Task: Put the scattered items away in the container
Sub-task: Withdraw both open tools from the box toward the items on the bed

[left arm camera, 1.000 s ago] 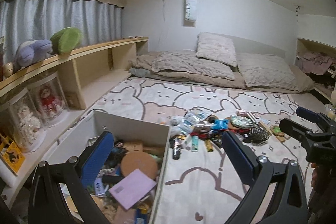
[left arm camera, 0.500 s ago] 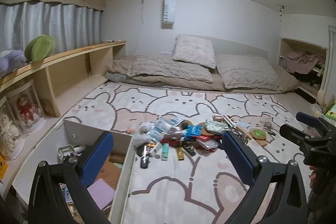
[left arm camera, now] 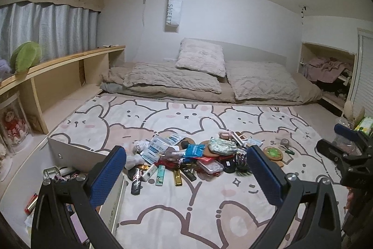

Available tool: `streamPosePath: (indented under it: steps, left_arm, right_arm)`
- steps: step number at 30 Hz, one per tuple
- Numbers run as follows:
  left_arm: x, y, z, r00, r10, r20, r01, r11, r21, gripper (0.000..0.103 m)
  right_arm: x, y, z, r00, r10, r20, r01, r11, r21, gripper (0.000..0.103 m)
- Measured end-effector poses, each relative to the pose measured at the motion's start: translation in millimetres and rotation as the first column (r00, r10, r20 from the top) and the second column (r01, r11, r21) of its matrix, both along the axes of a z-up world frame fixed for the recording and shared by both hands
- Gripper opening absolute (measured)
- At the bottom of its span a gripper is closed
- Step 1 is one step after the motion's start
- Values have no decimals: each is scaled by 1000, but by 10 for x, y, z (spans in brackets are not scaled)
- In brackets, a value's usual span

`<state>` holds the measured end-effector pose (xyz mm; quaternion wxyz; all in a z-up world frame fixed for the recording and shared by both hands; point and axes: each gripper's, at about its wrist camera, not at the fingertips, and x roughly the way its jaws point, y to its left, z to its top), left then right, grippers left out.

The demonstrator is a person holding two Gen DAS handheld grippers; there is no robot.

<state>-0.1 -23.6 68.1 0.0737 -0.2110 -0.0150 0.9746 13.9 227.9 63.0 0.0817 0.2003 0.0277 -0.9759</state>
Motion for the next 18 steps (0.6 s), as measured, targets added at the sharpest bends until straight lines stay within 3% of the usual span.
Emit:
streamPosePath:
  steps: [18]
  left_arm:
    - [-325,238,-183,998,-66,4,66,998,13,103]
  right_arm:
    - [-178,339,-154,998,-60,-20,59,998,-32,103]
